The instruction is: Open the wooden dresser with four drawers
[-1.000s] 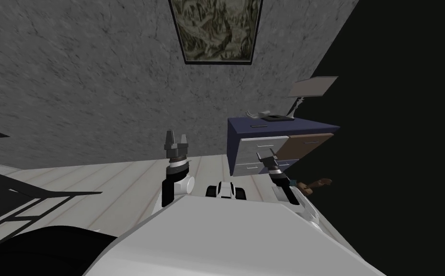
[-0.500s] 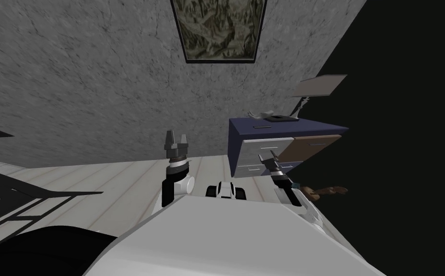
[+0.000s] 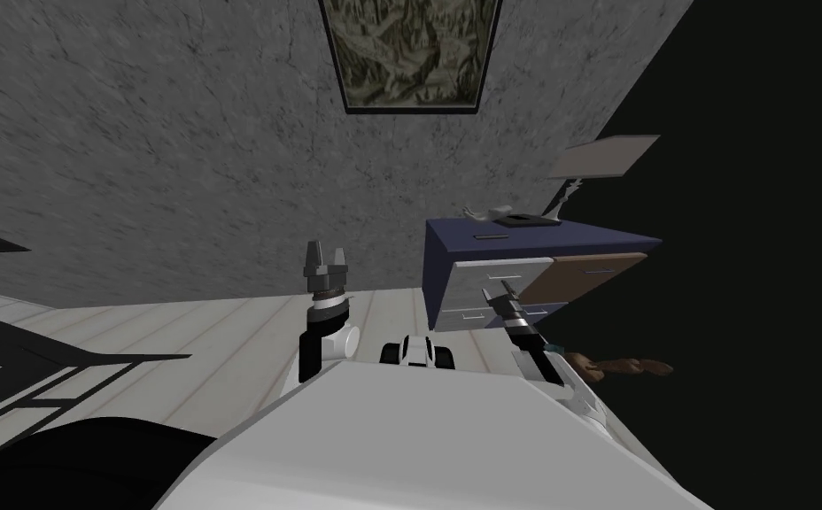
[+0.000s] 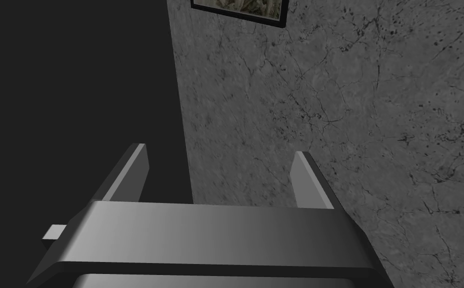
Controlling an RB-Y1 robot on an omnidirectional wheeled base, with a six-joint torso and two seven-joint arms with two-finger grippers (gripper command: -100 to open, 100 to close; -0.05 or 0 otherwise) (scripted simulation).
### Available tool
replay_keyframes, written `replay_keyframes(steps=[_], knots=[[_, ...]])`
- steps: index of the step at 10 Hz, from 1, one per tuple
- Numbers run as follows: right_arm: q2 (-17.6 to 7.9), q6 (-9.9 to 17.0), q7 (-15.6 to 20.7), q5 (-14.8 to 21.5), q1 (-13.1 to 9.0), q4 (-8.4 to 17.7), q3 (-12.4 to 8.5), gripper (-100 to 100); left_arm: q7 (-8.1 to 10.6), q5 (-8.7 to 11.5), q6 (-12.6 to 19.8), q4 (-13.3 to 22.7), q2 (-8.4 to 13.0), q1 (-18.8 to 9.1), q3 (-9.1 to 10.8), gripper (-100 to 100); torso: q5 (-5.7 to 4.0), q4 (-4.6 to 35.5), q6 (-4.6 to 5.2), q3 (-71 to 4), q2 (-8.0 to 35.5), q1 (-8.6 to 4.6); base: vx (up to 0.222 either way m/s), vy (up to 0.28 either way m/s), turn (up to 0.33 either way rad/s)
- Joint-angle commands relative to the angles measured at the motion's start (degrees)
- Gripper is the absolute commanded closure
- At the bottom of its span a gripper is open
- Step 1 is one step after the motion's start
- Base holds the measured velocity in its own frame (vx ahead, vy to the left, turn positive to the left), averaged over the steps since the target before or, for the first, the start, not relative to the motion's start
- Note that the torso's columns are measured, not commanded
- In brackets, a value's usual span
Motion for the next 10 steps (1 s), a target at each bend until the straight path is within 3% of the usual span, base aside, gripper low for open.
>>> replay_keyframes(steps=[1, 4, 5, 6, 7, 8, 10], knots=[[-1.03, 0.52, 4.48, 0.27, 0.11, 1.46, -0.70, -100, 0.00, 0.00, 0.00, 0.00, 0.00, 0.00, 0.00, 0, 0.01, 0.00, 0.00, -0.01, -0.02, 0.02, 0.052, 0.022, 0.020], [-1.99, 0.64, 7.51, 0.47, 0.20, 2.56, -1.19, -100, 0.00, 0.00, 0.00, 0.00, 0.00, 0.00, 0.00, 0, 0.03, 0.00, 0.00, 0.00, 0.00, 0.10, 0.039, 0.028, 0.012], [-1.76, 0.73, 6.81, 0.43, 0.33, 2.09, -1.08, -100, 0.00, 0.00, 0.00, 0.00, 0.00, 0.00, 0.00, 0, 0.02, 0.00, 0.00, 0.00, 0.01, 0.06, 0.013, 0.009, 0.001], [-3.26, 2.45, 5.61, 0.28, -0.45, 1.47, -1.79, -100, 0.00, 0.00, 0.00, 0.00, 0.00, 0.00, 0.00, 0, 0.01, 0.01, 0.00, 0.02, 0.05, 0.02, 0.051, 0.037, 0.049], [-2.56, 1.71, 6.40, 0.40, -0.20, 1.64, -1.40, -100, 0.00, 0.00, 0.00, 0.00, 0.00, 0.00, 0.00, 0, 0.04, -0.02, -0.02, -0.05, -0.10, 0.12, 0.033, 0.022, 0.014], [-2.66, 2.02, 6.21, 0.39, -0.29, 1.56, -1.45, 100, 0.00, 0.00, 0.00, 0.00, 0.00, 0.00, 0.00, 0, 0.02, -0.02, 0.02, -0.04, -0.04, 0.07, 0.000, 0.000, 0.000], [-3.26, 1.89, 5.68, 0.27, 0.14, 0.98, -1.37, 100, 0.00, 0.00, 0.00, 0.01, 0.00, -0.02, 0.00, 0, -0.18, -0.10, -0.07, 0.17, 0.24, -0.08, -0.169, 0.005, -0.047]])
